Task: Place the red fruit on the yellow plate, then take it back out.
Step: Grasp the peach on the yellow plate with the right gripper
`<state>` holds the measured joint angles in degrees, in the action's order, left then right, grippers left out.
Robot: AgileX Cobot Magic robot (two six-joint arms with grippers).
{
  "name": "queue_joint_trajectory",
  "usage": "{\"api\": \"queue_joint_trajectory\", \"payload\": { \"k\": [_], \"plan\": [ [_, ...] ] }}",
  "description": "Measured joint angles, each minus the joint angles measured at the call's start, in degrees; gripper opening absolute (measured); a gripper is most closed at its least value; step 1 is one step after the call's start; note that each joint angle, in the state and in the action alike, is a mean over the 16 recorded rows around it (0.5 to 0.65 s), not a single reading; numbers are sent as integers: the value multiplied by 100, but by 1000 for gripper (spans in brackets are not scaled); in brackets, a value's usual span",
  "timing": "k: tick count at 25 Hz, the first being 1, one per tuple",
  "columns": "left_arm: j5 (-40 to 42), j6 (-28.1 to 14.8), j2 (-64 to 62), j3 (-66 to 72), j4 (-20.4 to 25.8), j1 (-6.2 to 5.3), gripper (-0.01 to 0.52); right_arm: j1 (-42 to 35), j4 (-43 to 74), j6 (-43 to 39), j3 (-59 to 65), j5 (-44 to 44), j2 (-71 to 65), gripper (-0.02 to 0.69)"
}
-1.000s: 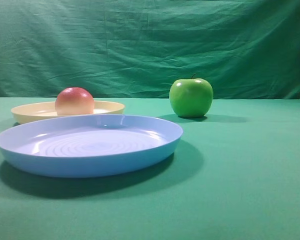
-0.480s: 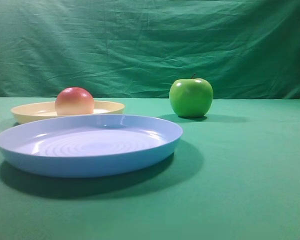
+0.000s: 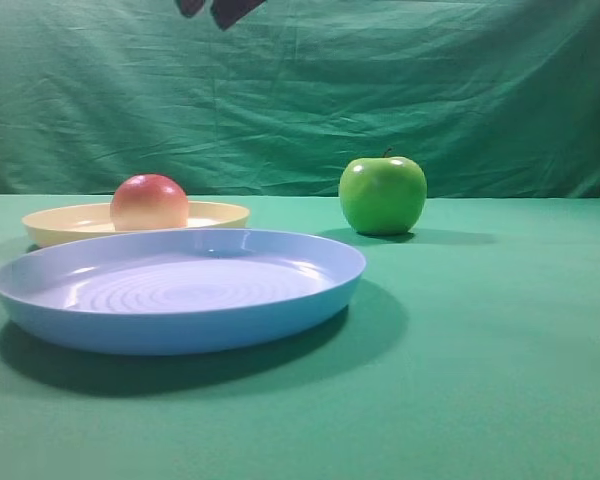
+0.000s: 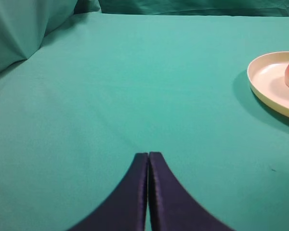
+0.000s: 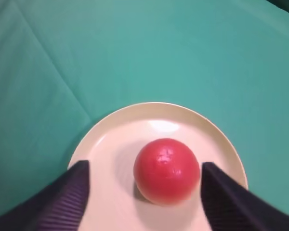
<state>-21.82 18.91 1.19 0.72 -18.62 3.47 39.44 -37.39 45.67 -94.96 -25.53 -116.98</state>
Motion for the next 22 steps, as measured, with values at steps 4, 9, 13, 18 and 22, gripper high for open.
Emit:
{"api": "queue_joint_trajectory", "payload": {
  "k": [4,9,13,18,22],
  "plan": [
    [0,0,0,0,0,0,0,108,-97,202,-226,388,-455,592],
    [0,0,0,0,0,0,0,205,-193,403,-326,995,-920,664],
    [0,0,0,0,0,0,0,242,-239,550,-337,1391,-1234,671],
    [0,0,0,0,0,0,0,248,-351,625,-338,1681,-1534,672],
    [0,0,0,0,0,0,0,248,-477,632,-341,1754,-1684,652]
  ]
}}
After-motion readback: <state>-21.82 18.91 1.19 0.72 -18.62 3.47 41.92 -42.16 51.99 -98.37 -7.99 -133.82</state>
